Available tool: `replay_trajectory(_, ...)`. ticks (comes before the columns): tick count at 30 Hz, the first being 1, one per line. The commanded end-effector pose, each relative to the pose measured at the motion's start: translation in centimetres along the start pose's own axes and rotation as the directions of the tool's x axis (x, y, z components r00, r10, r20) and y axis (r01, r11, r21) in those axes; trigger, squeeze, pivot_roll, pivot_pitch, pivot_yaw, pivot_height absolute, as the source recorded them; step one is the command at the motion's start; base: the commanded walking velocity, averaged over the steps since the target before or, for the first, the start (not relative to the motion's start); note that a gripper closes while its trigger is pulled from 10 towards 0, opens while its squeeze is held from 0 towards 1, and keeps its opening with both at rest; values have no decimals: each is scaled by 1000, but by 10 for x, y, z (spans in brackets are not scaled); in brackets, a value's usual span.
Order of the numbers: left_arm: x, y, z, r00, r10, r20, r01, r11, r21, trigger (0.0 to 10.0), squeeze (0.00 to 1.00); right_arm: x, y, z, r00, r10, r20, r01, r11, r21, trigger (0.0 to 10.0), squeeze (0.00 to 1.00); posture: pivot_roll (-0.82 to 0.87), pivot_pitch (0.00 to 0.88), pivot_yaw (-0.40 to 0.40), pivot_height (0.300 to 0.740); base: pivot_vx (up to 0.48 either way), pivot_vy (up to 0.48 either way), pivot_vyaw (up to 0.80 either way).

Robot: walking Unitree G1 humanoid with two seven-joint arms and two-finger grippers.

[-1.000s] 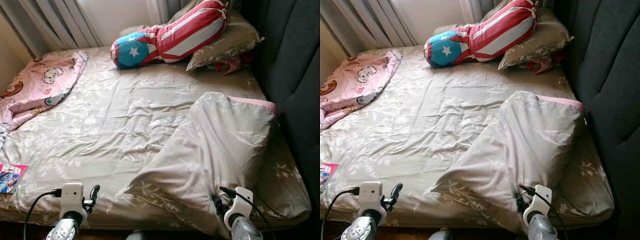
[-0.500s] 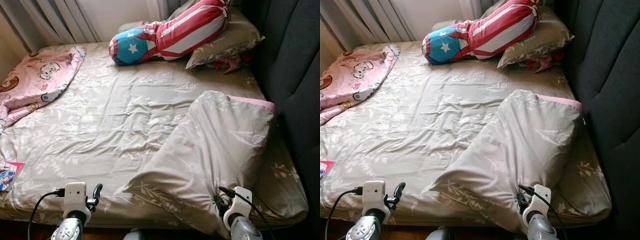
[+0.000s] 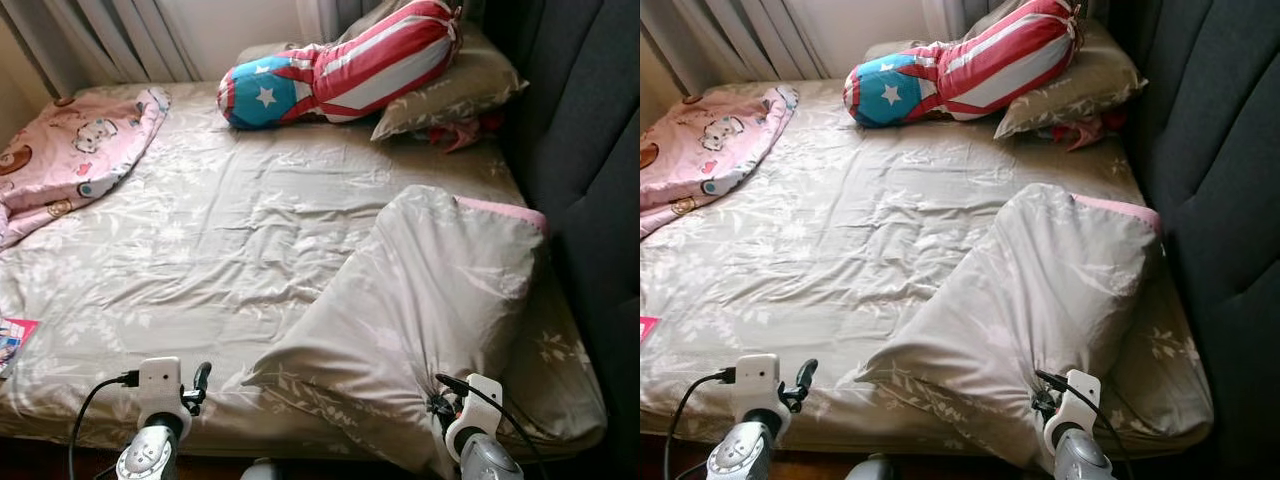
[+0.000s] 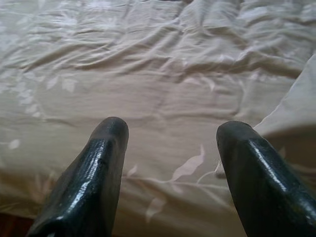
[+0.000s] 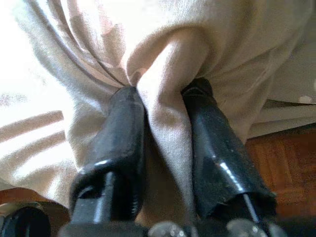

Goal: Clean up the room

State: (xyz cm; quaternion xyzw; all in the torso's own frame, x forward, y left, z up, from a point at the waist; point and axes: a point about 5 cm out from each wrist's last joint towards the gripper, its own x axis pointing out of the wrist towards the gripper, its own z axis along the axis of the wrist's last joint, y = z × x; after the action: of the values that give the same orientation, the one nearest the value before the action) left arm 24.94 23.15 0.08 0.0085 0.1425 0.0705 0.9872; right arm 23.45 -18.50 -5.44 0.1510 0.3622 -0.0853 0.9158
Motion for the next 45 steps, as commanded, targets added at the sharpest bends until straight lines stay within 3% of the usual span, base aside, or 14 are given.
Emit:
replay_trajectory(1, -2, 12, -3, 998, 57, -11, -57, 998, -13, 10000, 0, -2, -6, -10, 999, -29, -44, 29, 1000, 1, 0, 0, -7, 52, 49, 671, 0, 0, 0)
replay_trajectory(8, 0, 20, -3, 996, 84, -19, -84, 996, -14, 10000, 0, -3, -28, 8, 992, -121, 22, 121, 993, 9, 0, 0, -35, 20, 35, 671, 0, 0, 0)
replay_trajectory(13, 1, 17, -6, 995, 92, -27, -93, 995, -27, 10000, 0, -10, -67, 45, 943, -294, 154, 295, 955, 15, 0, 0, -73, 16, 33, 671, 0, 0, 0)
replay_trajectory(17, 1, 10, -10, 996, 75, -50, -77, 997, -32, 10000, 0, -36, -130, 105, 791, -516, 330, 548, 837, -4, 0, 0, -94, 23, 30, 671, 0, 0, 0)
replay_trajectory(24, -3, 12, -16, 995, 75, -64, -78, 996, -36, 10000, 0, -72, -179, 148, 616, -674, 408, 725, 687, 42, 0, 0, -99, 27, 26, 671, 0, 0, 0)
replay_trajectory(26, -4, 13, -18, 994, 75, -74, -78, 996, -36, 10000, 0, -71, -179, 148, 627, -665, 406, 721, 692, 20, 0, 0, -101, 29, 26, 671, 0, 0, 0)
replay_trajectory(27, -4, 13, -20, 994, 74, -81, -77, 996, -34, 10000, 0, -69, -177, 147, 646, -652, 398, 710, 704, -1, 4941, 0, -100, 28, 25, 671, 0, 0, 0)
replay_trajectory(28, -5, 12, -20, 994, 73, -84, -75, 997, -32, 10000, 0, -67, -175, 145, 660, -641, 391, 701, 713, -14, 4941, 0, -100, 28, 25, 671, 0, 0, 0)
replay_trajectory(29, -5, 12, -21, 994, 70, -87, -73, 997, -34, 10000, 0, -63, -170, 141, 685, -621, 381, 680, 732, -30, 10000, 0, -97, 28, 25, 671, 0, 0, 0)
replay_trajectory(35, -5, 9, -23, 993, 64, -94, -68, 997, -38, 10000, 0, -40, -140, 111, 790, -534, 302, 578, 812, -79, 10000, 0, -81, 25, 23, 671, 0, 0, 0)
replay_trajectory(41, -5, 8, -24, 993, 64, -98, -68, 997, -43, 10000, 0, -35, -132, 98, 811, -519, 272, 559, 824, -94, 10000, 0, -73, 23, 20, 671, 0, 0, 0)
replay_trajectory(42, -6, 8, -25, 993, 63, -102, -68, 997, -45, 10000, 0, -34, -130, 97, 815, -507, 281, 551, 827, -109, 10000, 439, -71, 22, 18, 671, 0, 0, 0)
replay_trajectory(43, -7, 8, -26, 992, 63, -108, -68, 997, -46, 10000, 0, -34, -128, 98, 818, -492, 298, 542, 833, -114, 10000, 1000, -71, 22, 18, 671, 0, 0, 0)
replay_trajectory(45, -7, 8, -27, 992, 63, -111, -69, 997, -47, 10000, 0, -33, -128, 99, 820, -485, 302, 536, 837, -111, 10000, 1000, -76, 19, 16, 671, 0, 0, 0)
